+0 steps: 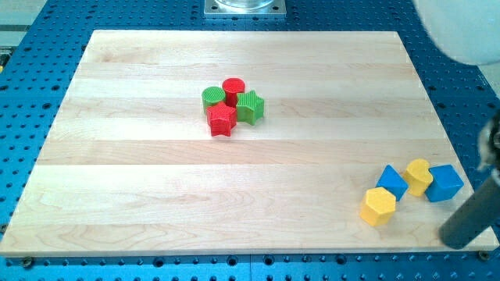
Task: Place the yellow blocks and blue blocks together
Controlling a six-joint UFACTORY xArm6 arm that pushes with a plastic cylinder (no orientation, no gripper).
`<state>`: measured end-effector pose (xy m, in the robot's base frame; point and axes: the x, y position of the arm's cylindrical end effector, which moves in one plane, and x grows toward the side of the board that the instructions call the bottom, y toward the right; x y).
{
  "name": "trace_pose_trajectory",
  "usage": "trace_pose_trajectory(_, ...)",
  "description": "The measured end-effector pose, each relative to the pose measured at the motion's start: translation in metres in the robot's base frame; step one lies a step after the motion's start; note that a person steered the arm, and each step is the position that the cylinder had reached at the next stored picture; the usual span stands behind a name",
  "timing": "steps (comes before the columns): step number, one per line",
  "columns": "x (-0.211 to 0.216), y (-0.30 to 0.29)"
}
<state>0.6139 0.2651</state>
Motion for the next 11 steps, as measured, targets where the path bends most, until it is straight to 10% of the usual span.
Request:
trace_pose_trajectory(3, -0.077, 0.069)
trace_pose_trajectory(11, 0.004, -0.084)
